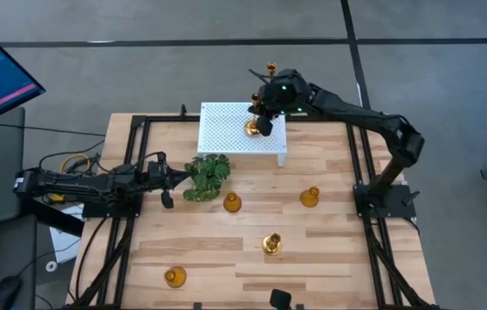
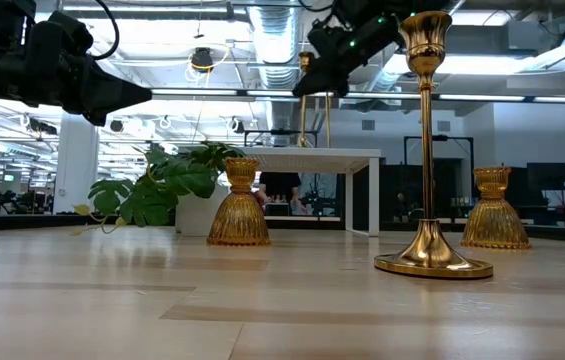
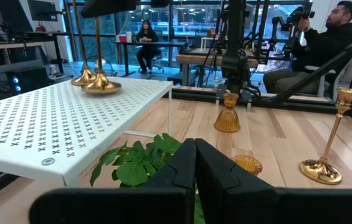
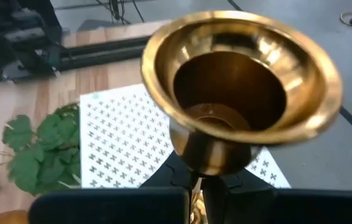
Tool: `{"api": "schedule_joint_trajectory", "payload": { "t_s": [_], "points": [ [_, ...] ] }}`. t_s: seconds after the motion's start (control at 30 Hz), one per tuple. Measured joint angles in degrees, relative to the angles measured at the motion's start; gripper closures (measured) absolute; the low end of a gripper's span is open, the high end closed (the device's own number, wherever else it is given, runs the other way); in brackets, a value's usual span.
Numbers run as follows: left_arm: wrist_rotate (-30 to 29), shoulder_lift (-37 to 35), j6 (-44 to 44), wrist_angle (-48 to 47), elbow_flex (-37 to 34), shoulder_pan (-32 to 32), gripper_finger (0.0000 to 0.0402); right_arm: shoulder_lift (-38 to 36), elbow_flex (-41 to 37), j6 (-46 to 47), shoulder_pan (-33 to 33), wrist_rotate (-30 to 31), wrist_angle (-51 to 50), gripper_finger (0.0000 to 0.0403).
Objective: Pick & Place candle stick holders
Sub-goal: Put the top gold candle holder on the shelf
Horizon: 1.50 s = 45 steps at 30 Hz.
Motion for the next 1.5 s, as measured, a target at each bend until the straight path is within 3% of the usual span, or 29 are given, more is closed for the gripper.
{"api": "schedule_joint_trajectory", "payload": {
  "t_s": [0.83, 1.2, 1.5],
  "points": [
    [0.0, 0.0, 0.0, -0.4, 0.0, 0.0, 0.0396, 0.4, 0.0, 1.5, -0.2, -0.7, -1.4, 0.0396],
    [0.0, 0.0, 0.0, -0.6, 0.0, 0.0, 0.0396, 0.5, -0.1, 1.6, -0.2, -0.7, -2.7, 0.0346],
    [0.0, 0.0, 0.0, -0.7, 0.0, 0.0, 0.0396, -2.0, 0.0, 1.0, 0.4, -0.6, -5.4, 0.0336]
  ]
}}
